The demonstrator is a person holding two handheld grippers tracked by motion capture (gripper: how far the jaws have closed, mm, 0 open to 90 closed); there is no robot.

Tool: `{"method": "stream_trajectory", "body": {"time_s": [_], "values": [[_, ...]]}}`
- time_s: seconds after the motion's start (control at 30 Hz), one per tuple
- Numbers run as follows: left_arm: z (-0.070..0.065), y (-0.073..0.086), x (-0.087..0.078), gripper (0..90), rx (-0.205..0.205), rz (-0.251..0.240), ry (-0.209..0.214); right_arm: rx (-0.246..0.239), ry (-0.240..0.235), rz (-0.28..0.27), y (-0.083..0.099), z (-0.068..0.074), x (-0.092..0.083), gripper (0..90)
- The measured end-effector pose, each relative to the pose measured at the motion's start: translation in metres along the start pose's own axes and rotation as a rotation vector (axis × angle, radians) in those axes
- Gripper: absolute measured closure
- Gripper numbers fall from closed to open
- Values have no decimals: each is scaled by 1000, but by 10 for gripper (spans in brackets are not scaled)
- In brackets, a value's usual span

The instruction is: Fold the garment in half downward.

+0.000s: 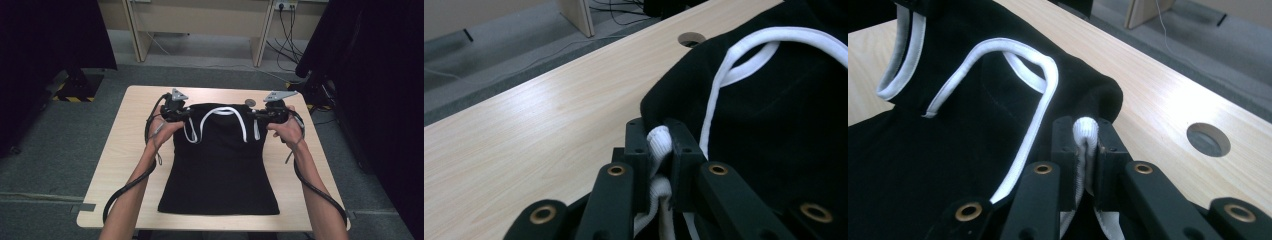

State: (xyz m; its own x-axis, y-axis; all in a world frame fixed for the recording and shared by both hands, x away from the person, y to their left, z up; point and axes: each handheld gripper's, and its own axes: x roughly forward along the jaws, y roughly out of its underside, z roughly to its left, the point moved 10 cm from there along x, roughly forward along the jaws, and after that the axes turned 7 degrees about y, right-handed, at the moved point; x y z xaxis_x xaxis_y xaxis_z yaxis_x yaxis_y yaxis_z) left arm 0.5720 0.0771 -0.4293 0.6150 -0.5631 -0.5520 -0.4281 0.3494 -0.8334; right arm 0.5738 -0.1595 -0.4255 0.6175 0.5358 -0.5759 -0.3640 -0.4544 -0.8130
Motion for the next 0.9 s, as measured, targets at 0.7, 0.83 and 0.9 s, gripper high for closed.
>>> {"method": "stream_trajectory", "body": {"time_s": [0.7,0.83,0.9], "values": [[-85,102,-46,790,129,-49,61,-115,23,-72,83,72,-28,816],[-93,126,-56,789,129,-30,82,-117,6,-80,99,86,-43,810],[-96,140,-60,788,111,-14,103,-115,-8,-68,107,93,-51,801]]}}
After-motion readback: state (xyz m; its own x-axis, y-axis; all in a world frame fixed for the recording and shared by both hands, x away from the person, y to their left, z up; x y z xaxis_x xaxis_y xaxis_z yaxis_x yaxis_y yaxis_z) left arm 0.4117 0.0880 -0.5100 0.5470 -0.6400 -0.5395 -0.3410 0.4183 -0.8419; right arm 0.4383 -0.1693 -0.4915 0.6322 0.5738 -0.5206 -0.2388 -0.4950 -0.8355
